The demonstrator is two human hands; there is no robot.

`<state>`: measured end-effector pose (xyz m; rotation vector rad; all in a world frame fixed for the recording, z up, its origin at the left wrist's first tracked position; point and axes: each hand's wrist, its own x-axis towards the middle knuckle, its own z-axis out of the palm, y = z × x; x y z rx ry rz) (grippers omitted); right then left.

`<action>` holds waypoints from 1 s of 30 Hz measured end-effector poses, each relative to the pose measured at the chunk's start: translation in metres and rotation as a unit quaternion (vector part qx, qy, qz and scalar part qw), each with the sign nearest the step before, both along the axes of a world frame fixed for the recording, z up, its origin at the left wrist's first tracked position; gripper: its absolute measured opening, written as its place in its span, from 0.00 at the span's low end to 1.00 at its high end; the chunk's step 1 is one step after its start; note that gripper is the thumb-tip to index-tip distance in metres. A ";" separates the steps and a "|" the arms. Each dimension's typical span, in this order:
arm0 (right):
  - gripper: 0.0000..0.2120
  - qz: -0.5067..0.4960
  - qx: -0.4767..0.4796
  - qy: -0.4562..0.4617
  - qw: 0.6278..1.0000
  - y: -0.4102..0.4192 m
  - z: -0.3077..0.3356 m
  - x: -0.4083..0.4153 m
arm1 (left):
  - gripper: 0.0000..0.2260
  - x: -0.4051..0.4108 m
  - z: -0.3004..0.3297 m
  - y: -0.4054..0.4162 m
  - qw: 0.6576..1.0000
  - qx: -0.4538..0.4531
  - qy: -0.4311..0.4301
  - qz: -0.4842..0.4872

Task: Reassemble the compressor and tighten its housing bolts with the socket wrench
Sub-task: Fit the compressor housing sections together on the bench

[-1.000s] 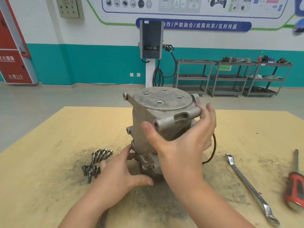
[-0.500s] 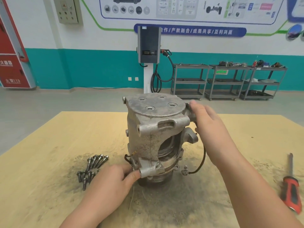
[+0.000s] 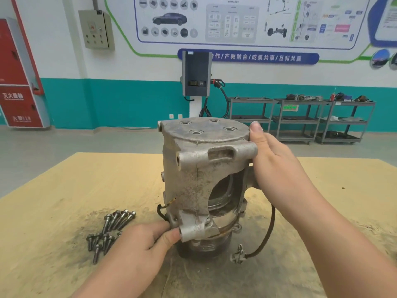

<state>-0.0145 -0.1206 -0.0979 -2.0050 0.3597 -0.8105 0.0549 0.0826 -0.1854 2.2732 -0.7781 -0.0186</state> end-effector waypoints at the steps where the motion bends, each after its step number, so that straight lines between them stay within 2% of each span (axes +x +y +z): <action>1: 0.26 -0.004 0.002 -0.008 1.000 0.002 0.000 0.001 | 0.18 0.000 0.000 0.001 1.000 -0.003 -0.001 -0.003; 12: 0.29 -0.068 -0.020 -0.034 0.997 0.013 -0.005 0.004 | 0.19 0.005 -0.008 0.002 0.997 -0.080 -0.020 0.000; 16: 0.27 -0.098 -0.035 -0.033 0.994 0.017 -0.004 0.005 | 0.14 0.002 -0.008 0.003 0.994 -0.110 -0.015 -0.015; 19: 0.27 -0.110 -0.046 -0.027 0.992 0.019 -0.005 0.005 | 0.17 0.001 -0.007 0.003 0.994 -0.112 -0.004 -0.011; 21: 0.28 -0.110 -0.046 -0.022 0.993 0.019 -0.003 0.005 | 0.17 0.000 -0.004 0.002 0.996 -0.089 0.008 0.004; 23: 0.26 -0.096 -0.035 -0.009 0.995 0.016 0.002 0.002 | 0.18 -0.003 0.001 0.004 0.999 -0.017 0.026 0.015; 26: 0.16 -0.048 -0.006 -0.017 0.999 0.010 0.010 -0.003 | 0.14 -0.009 0.008 0.006 0.994 0.083 0.068 -0.035; 28: 0.13 -0.028 -0.004 -0.034 0.999 0.009 0.013 -0.006 | 0.09 -0.015 0.011 0.004 0.992 0.072 0.085 -0.052; 30: 0.16 -0.033 -0.032 -0.032 0.998 0.010 0.015 -0.006 | 0.12 -0.020 0.011 -0.004 0.996 0.027 0.071 -0.046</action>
